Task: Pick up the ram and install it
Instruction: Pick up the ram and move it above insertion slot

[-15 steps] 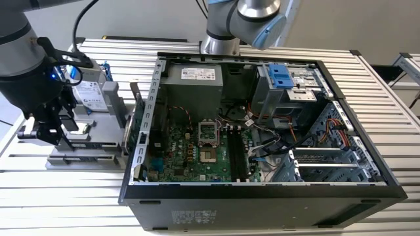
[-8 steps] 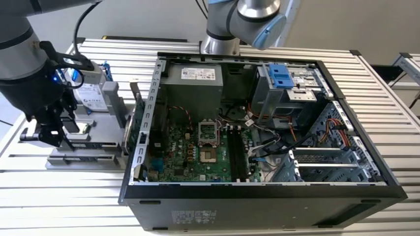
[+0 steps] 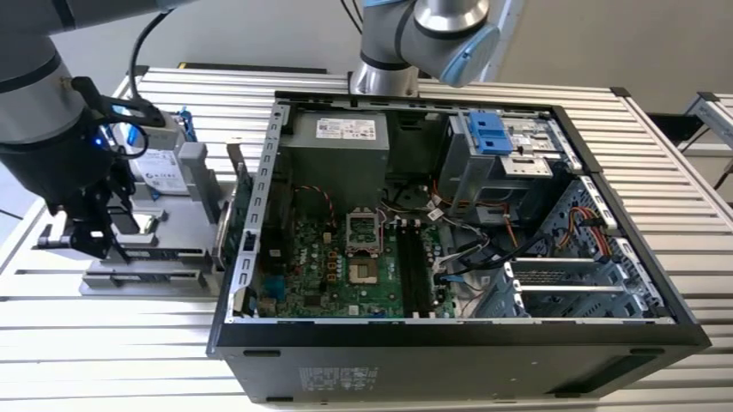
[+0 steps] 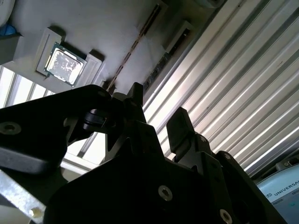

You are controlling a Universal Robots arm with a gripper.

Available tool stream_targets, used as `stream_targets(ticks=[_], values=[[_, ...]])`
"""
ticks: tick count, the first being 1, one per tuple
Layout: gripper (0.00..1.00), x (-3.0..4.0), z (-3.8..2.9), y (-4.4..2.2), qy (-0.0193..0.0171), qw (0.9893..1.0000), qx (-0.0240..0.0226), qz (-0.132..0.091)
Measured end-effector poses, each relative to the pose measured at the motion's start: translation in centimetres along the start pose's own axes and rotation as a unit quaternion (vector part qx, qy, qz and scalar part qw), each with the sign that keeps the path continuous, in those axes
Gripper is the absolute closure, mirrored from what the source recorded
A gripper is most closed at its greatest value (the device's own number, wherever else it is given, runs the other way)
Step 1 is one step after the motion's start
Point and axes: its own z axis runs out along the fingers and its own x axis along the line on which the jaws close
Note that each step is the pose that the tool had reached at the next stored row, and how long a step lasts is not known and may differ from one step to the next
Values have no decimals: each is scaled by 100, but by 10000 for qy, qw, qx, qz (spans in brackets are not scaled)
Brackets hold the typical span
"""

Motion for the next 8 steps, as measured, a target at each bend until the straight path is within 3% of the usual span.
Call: stream_targets(ticks=[8], values=[[0,12,31,0,0,10000,0,-11]])
